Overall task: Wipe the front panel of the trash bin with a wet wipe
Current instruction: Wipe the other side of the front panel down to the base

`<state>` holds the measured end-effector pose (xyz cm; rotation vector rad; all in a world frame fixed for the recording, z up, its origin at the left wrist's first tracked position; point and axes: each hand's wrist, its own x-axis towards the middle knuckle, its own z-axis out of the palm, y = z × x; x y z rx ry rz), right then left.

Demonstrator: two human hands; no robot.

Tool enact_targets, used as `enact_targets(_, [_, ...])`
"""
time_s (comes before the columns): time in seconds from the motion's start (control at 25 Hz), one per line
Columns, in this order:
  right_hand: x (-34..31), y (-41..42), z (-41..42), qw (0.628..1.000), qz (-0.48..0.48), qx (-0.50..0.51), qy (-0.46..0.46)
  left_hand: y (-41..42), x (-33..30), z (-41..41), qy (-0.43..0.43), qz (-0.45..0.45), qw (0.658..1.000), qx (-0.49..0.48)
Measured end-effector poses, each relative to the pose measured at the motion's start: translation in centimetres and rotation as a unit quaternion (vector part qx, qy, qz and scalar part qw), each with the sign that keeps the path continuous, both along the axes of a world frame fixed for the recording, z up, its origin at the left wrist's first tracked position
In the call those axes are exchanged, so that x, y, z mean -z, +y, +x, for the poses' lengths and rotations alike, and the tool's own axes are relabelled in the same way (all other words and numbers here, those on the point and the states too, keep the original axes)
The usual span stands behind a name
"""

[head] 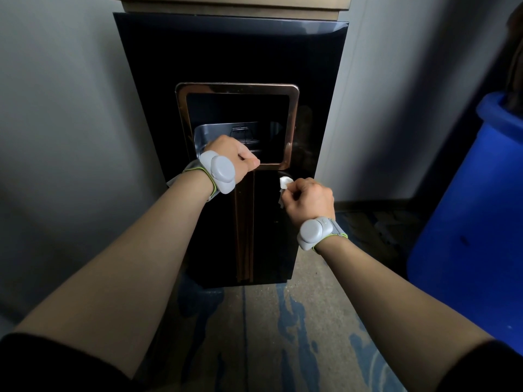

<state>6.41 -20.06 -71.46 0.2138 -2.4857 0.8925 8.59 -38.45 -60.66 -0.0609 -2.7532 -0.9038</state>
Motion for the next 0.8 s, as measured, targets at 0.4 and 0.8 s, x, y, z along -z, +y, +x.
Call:
enact_targets(0.4, [-0.4, 1.7, 0.2, 1.000, -0.010, 0.024, -0.015, -0.2, 0.3, -0.3, 0.006, -0.005, 1.000, -0.001])
enact_targets(0.8, [-0.8, 2.9, 0.6, 0.998, -0.032, 0.052, -0.028, -0.4, 0.4, -0.5, 0.000, 0.003, 1.000, -0.006])
